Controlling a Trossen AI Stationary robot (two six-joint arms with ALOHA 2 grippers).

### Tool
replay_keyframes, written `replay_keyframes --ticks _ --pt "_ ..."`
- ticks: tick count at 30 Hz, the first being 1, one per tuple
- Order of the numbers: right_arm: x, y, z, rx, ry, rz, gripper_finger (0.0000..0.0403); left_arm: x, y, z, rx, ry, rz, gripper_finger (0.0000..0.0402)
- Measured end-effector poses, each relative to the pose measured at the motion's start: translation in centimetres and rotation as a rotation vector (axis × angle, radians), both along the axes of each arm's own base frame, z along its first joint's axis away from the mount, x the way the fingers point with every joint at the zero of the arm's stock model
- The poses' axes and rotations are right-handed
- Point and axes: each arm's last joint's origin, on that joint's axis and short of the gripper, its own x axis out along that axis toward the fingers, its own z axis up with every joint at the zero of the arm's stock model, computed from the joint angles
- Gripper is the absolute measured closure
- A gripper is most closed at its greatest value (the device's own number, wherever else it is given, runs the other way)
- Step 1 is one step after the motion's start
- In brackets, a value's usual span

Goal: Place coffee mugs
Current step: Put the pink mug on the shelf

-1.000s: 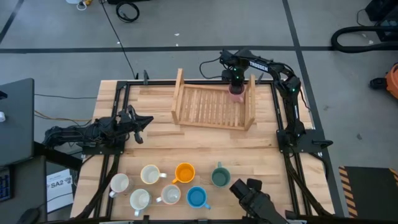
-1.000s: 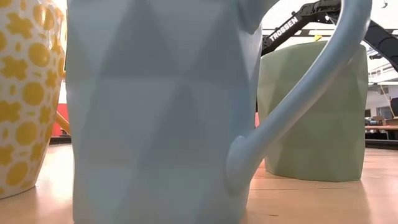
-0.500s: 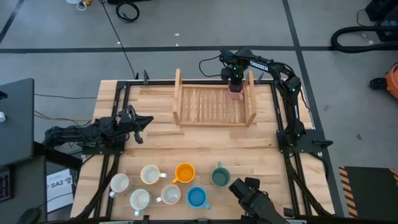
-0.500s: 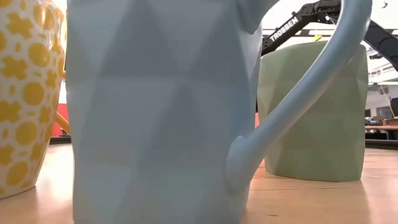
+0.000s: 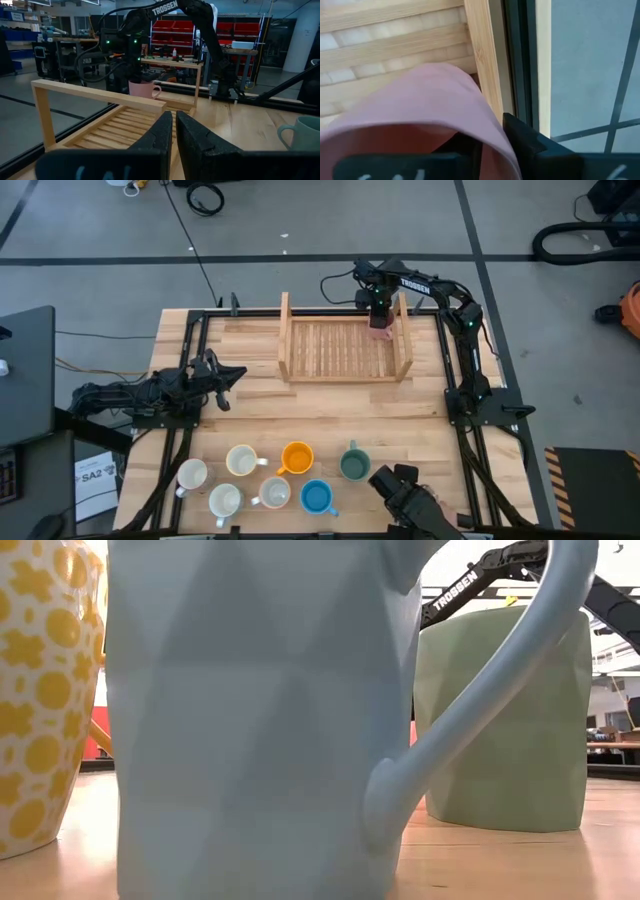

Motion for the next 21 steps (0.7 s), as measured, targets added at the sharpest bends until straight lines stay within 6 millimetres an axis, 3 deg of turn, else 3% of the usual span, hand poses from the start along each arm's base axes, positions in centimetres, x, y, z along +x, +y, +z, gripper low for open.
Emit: replay_keyframes --ticks 13,21 --pt "-0.02 0.05 0.09 0.003 -0.001 0.003 0.0216 0.00 0.00 0.00 0.000 0.000 0.000 0.0372" --pt "-0.09 0.02 0.18 -0.030 0.037 0.001 0.0201 0.00 0.00 0.00 0.000 0.000 0.000 0.0372"
